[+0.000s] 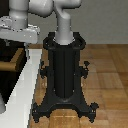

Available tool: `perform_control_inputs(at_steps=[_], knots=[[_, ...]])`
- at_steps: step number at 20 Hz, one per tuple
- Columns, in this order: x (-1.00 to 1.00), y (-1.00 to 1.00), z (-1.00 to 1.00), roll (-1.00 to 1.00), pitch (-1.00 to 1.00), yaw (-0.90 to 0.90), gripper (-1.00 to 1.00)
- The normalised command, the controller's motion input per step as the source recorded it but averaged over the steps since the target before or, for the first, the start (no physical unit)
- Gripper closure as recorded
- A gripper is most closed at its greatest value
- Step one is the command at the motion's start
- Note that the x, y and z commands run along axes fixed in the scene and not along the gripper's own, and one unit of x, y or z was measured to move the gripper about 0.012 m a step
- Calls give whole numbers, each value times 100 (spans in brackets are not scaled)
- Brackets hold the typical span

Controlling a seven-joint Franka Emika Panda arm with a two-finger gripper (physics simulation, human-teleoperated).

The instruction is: Open the door by pressing down and pulling on the handle.

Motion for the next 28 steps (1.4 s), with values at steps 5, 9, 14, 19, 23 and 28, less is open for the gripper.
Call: perform_control_inputs(at_steps=[5,9,14,19,23,28], knots=[[0,0,-60,0,0,0,-100],[0,0,-25,0,0,0,-100],[0,0,-40,0,0,0,-100],[0,0,-40,0,0,0,-100],[0,0,-25,0,0,0,-100],[0,0,-40,0,0,0,-100]])
